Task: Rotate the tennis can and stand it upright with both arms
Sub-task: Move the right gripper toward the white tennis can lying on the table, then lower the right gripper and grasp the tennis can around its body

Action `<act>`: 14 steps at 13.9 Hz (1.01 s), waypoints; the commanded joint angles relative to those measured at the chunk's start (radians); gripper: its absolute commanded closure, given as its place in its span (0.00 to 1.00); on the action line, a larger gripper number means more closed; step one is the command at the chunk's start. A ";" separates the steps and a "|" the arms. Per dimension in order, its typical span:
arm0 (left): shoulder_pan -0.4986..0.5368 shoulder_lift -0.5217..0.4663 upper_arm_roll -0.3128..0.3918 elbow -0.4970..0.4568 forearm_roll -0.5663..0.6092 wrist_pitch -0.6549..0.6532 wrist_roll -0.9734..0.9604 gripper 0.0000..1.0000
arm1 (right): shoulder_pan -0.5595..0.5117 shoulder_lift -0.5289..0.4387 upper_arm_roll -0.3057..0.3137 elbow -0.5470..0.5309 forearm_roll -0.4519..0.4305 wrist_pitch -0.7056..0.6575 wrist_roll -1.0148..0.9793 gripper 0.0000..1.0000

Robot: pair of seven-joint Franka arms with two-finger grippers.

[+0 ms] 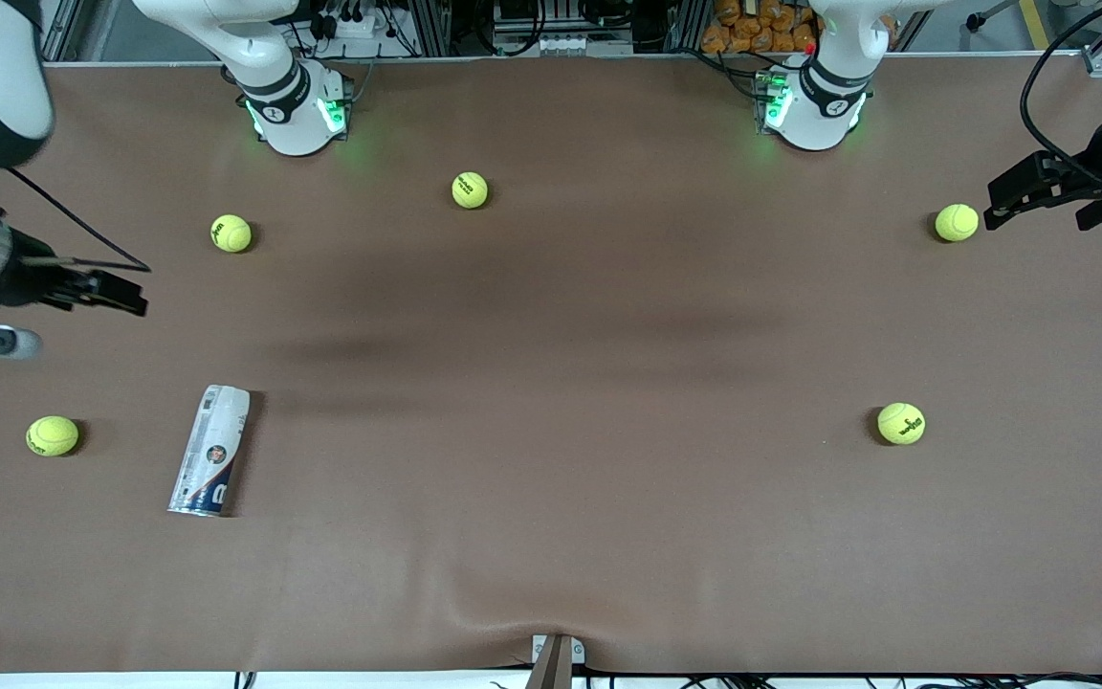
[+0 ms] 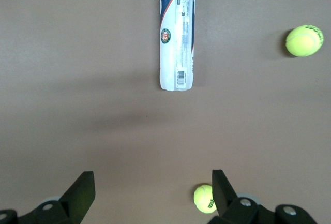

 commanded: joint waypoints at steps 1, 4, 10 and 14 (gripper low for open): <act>0.008 0.002 -0.007 -0.002 0.021 -0.001 0.001 0.00 | 0.002 0.049 -0.001 -0.016 -0.019 0.041 0.008 0.00; 0.007 0.002 -0.007 0.002 0.021 0.013 0.001 0.00 | -0.004 0.107 -0.001 -0.029 -0.019 0.121 -0.048 0.00; -0.006 0.000 -0.024 0.003 0.021 0.019 0.021 0.00 | -0.014 0.229 -0.001 -0.071 -0.009 0.292 -0.142 0.00; -0.015 0.003 -0.025 0.006 0.020 0.019 0.023 0.00 | -0.040 0.374 -0.001 -0.058 -0.007 0.467 -0.144 0.00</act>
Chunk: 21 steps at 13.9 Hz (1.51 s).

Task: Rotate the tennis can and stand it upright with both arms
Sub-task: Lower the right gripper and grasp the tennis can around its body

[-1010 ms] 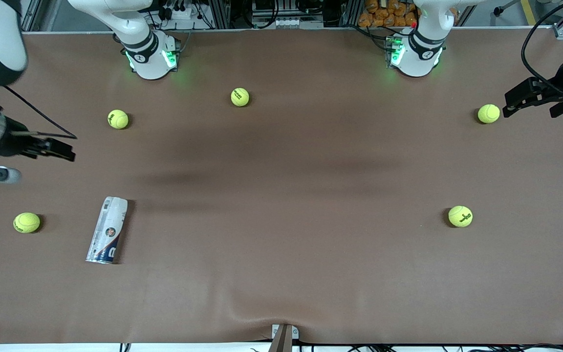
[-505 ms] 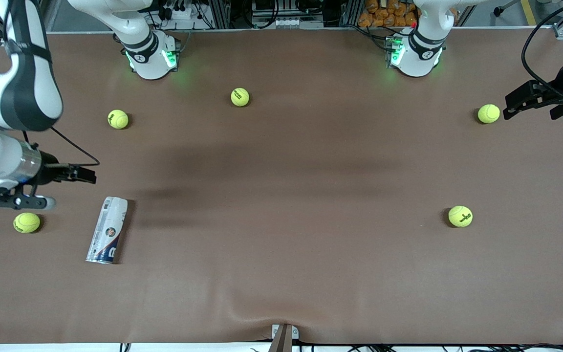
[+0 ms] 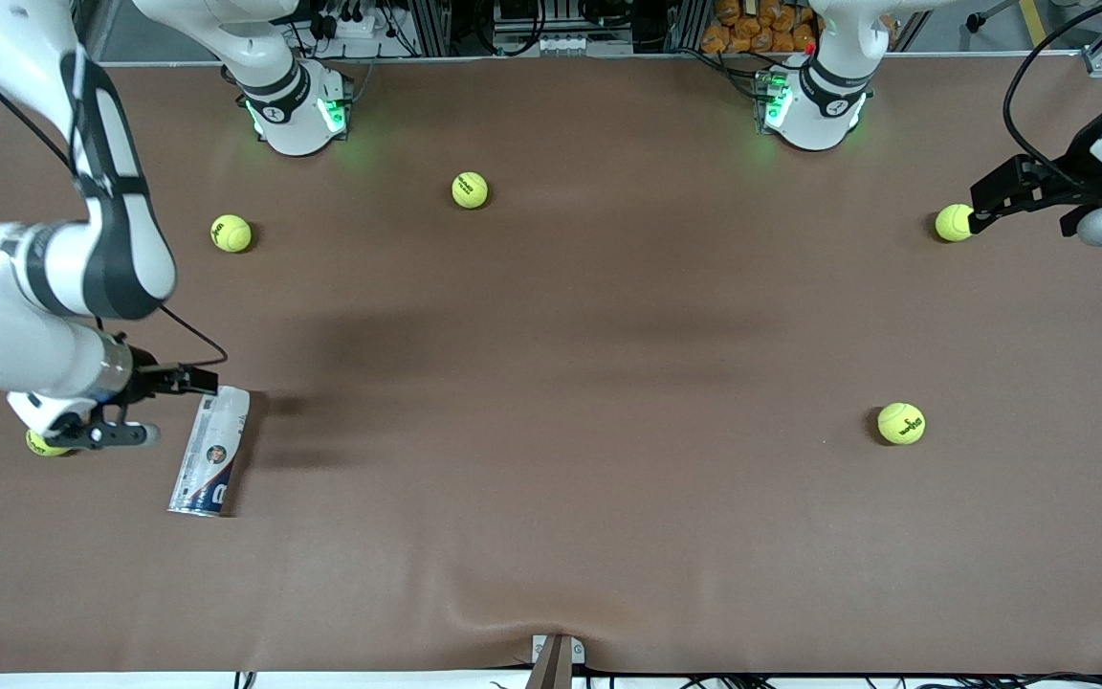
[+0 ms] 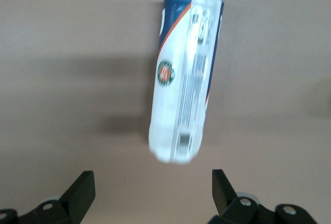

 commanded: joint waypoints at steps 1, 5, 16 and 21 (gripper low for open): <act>-0.001 0.001 -0.005 0.008 0.019 0.002 0.023 0.00 | -0.030 0.091 0.006 0.024 -0.003 0.071 -0.016 0.00; -0.002 0.015 -0.005 0.010 0.010 0.002 0.024 0.00 | -0.050 0.218 0.006 0.056 -0.003 0.201 -0.014 0.00; -0.013 0.048 -0.015 0.011 0.008 0.008 0.024 0.00 | -0.061 0.277 0.006 0.048 -0.006 0.254 -0.071 0.00; -0.012 0.053 -0.015 0.011 0.011 0.016 0.009 0.00 | -0.070 0.295 0.006 0.048 -0.004 0.261 -0.094 0.00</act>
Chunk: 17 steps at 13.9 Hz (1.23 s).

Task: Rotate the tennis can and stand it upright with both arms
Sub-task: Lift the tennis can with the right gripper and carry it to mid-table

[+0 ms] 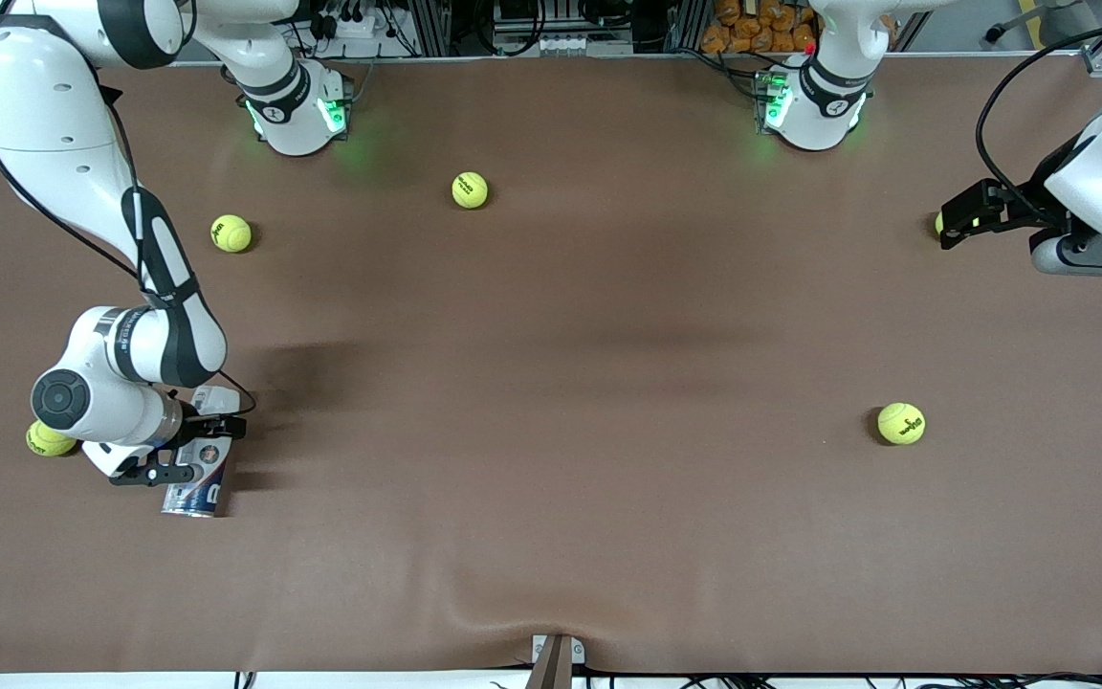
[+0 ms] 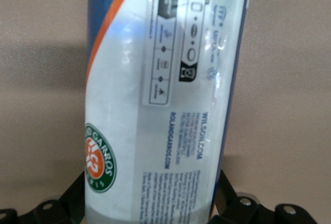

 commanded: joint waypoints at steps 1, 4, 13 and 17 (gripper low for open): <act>0.004 0.008 -0.005 0.011 0.013 0.017 0.007 0.00 | -0.015 0.022 0.008 0.015 -0.004 0.011 -0.017 0.00; 0.006 0.008 -0.005 0.013 0.008 0.025 0.002 0.00 | -0.015 0.020 0.008 0.022 -0.006 0.016 -0.025 0.41; 0.018 0.017 -0.004 0.008 0.006 0.045 0.001 0.00 | 0.022 0.009 0.023 0.139 -0.007 0.002 -0.301 0.29; 0.021 0.015 0.005 0.006 0.013 0.045 0.002 0.00 | 0.042 -0.012 0.198 0.174 -0.015 0.004 -0.509 0.30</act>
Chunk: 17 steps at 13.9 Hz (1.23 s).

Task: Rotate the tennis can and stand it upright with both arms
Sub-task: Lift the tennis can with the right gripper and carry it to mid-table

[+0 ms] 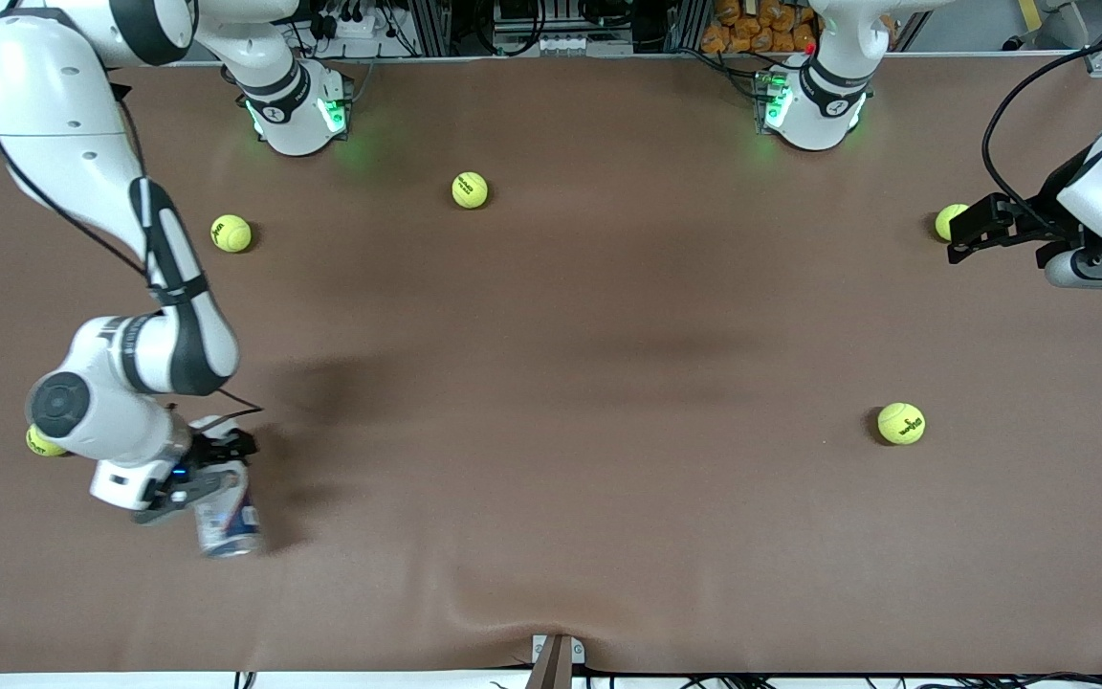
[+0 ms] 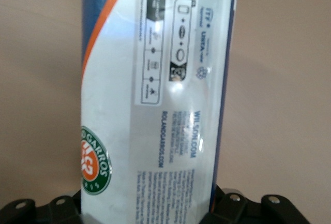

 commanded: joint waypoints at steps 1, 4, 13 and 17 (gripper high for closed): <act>0.007 0.000 0.005 0.008 0.019 0.004 0.004 0.00 | 0.026 -0.012 0.123 0.038 -0.018 -0.011 -0.149 0.30; 0.047 -0.013 0.005 0.008 0.019 -0.002 0.021 0.00 | 0.193 -0.003 0.139 0.061 -0.019 0.001 -0.368 0.30; 0.060 0.002 0.003 -0.041 0.003 0.025 0.012 0.00 | 0.457 0.007 0.134 0.049 -0.042 0.001 -0.571 0.30; 0.058 0.045 -0.007 -0.114 -0.001 0.106 0.006 0.00 | 0.604 0.055 0.085 0.058 -0.180 0.030 -0.464 0.40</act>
